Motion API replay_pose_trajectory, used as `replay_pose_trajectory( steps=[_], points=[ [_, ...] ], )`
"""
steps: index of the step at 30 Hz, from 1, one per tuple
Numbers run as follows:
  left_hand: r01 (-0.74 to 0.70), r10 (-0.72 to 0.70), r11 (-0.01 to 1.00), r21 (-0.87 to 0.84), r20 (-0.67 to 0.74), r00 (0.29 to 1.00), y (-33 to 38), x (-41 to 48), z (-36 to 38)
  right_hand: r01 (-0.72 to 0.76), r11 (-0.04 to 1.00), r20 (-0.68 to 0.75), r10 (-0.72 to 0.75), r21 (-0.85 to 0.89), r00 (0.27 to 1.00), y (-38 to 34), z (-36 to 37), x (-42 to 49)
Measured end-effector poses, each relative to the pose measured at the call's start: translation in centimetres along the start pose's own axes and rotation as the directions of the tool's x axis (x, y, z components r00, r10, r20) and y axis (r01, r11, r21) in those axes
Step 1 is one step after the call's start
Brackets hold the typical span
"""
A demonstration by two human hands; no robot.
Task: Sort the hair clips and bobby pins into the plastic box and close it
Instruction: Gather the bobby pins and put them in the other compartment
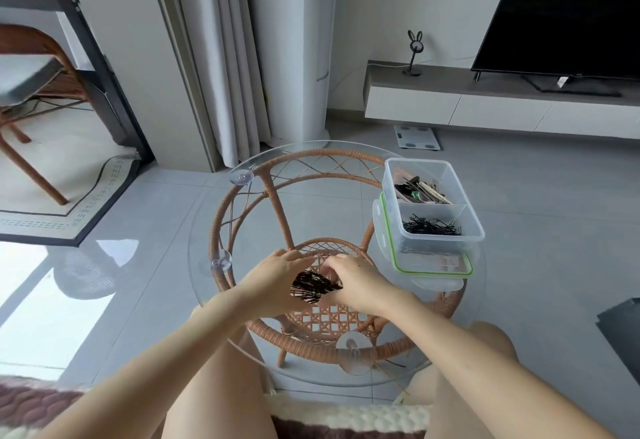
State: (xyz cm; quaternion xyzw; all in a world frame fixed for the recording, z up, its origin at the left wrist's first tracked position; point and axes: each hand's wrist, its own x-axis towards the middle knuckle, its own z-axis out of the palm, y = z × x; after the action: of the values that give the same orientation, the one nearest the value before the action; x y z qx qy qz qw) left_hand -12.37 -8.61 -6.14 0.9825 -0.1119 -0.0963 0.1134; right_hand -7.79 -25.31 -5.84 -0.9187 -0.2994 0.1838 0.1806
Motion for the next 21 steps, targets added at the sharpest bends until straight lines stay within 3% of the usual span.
replay_pose_trajectory(
  steps=[11, 21],
  points=[
    [0.050, -0.059, 0.992, -0.114, -0.075, 0.995, -0.6, 0.0, 0.3, 0.017, 1.000, 0.060, -0.016, -0.026, 0.998, 0.5, -0.7, 0.1],
    [0.076, -0.083, 0.989, -0.129, -0.049, 0.995, -0.8, -0.1, 0.0, 0.014, 0.999, -0.048, -0.016, -0.038, 0.999, 0.7, -4.8, -1.5]
  ],
)
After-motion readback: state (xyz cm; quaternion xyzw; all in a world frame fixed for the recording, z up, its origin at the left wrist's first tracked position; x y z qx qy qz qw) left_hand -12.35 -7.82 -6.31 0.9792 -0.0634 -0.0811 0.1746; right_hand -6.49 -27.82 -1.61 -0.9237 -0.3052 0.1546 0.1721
